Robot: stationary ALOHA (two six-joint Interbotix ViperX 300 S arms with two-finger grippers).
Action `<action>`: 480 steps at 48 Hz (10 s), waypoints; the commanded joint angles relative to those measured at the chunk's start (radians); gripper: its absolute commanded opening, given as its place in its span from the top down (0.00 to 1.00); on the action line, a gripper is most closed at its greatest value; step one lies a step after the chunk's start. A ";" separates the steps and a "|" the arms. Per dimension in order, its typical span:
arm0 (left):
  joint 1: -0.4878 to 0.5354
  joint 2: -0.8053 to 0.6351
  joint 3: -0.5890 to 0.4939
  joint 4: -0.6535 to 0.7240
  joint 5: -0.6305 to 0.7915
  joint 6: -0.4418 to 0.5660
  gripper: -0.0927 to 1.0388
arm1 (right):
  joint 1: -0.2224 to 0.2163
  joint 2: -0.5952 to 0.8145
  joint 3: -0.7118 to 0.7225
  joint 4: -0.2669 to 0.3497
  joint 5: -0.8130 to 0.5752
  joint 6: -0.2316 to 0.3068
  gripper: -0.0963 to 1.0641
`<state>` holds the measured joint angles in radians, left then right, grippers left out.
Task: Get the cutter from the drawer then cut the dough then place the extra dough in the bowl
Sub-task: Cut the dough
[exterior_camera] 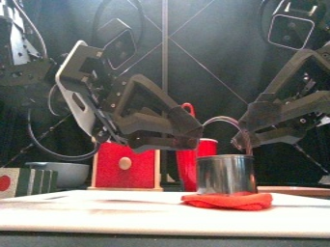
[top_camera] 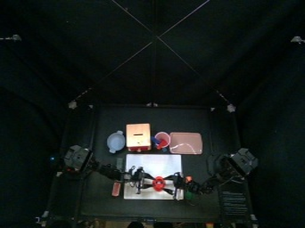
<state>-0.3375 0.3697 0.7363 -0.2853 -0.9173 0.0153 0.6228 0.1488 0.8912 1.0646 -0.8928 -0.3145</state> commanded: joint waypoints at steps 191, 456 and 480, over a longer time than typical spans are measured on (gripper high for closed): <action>0.005 0.055 -0.035 -0.061 0.078 -0.005 0.35 | -0.021 0.052 -0.025 0.052 0.216 0.009 0.38; 0.095 -0.048 -0.104 -0.101 0.350 0.195 0.26 | -0.272 -0.255 0.181 -0.117 0.281 0.003 0.40; 0.153 -0.038 -0.225 -0.075 0.580 0.295 0.16 | -0.282 -0.319 0.184 -0.190 0.281 0.002 0.21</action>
<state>-0.1917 0.3497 0.5384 -0.3636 -0.3359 0.3068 0.3451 -0.1411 1.0815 0.8836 -0.6090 -0.3114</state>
